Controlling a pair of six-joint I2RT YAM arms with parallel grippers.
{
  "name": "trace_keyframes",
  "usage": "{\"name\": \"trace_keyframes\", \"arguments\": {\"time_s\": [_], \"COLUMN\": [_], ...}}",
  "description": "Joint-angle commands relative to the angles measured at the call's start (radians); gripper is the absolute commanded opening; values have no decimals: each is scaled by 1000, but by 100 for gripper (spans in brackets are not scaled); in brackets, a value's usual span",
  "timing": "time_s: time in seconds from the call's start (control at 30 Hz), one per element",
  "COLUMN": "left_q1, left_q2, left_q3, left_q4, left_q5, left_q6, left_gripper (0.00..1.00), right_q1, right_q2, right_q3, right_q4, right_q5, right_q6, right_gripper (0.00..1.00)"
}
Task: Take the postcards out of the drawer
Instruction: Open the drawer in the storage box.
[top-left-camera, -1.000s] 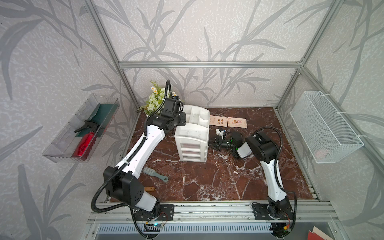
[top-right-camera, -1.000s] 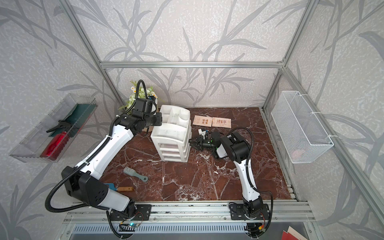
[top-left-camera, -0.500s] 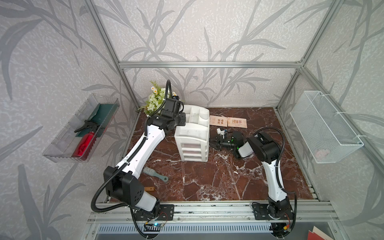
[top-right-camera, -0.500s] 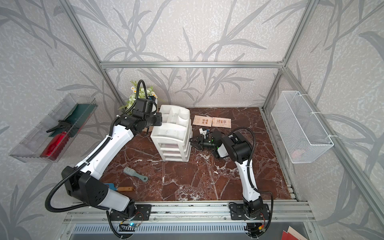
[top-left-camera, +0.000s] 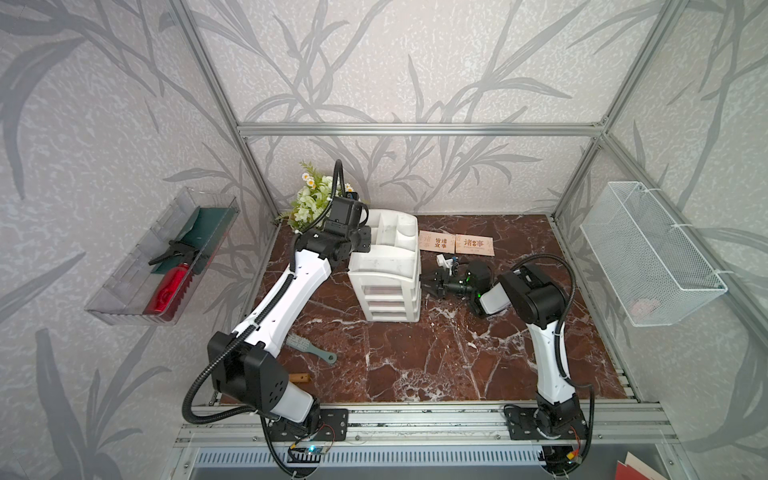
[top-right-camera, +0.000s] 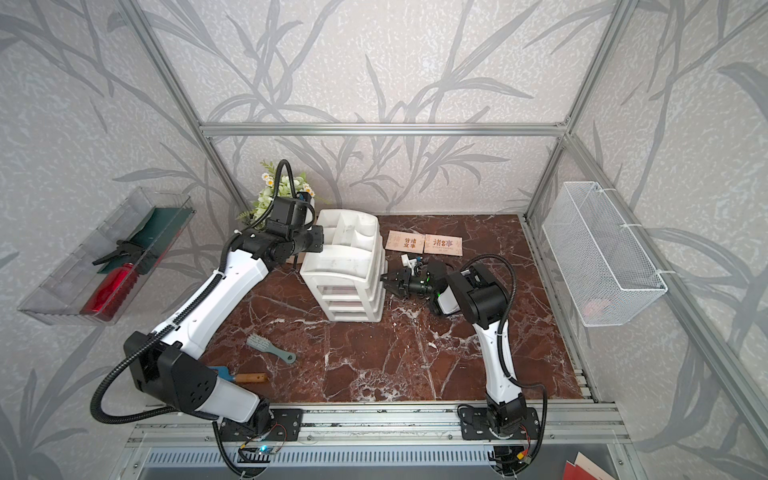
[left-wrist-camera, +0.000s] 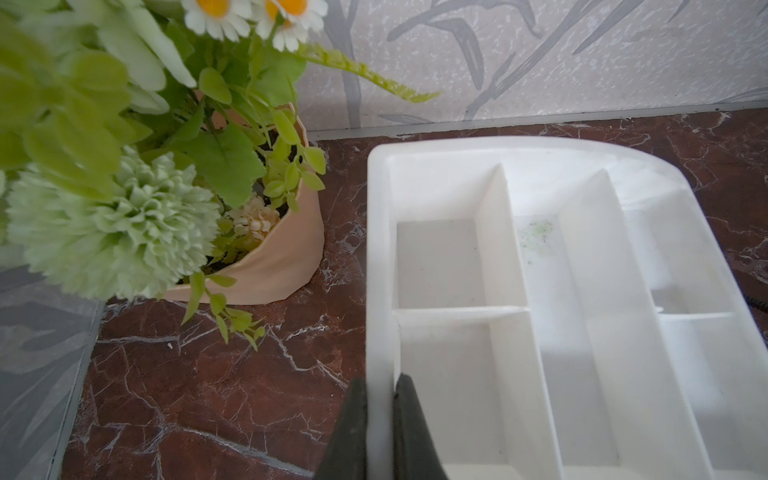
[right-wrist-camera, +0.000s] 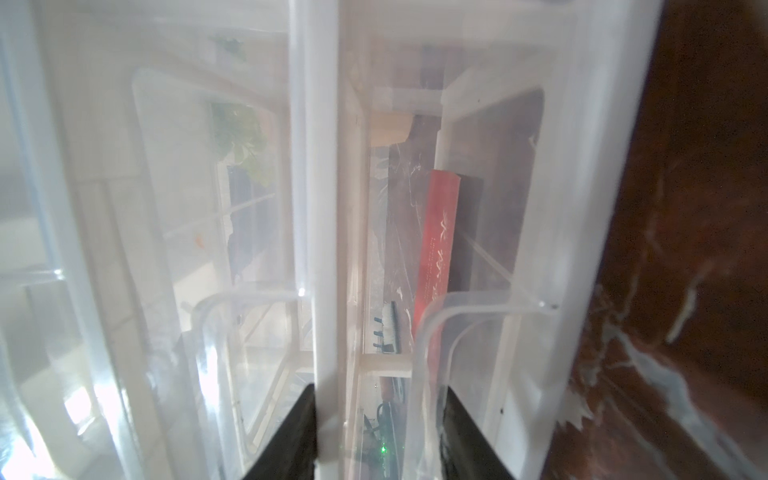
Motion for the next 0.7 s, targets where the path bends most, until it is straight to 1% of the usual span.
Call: {"name": "trace_keyframes", "arguments": {"time_s": [0.0,0.67], "left_q1": [-4,-9], "left_q2": [55,57], "left_q3": [-41,-31], "left_q4": [-164,-180], "left_q5": [-37,-64], "left_q6": [15,23], "left_gripper": [0,0], "right_q1": [-20,-96], "right_q2": [-75,-107], "right_q3": [-7,-88], "right_q4": [95,95], "right_q5": [-34,-61], "right_q6": [-17,-44], "right_gripper": [45,45]}}
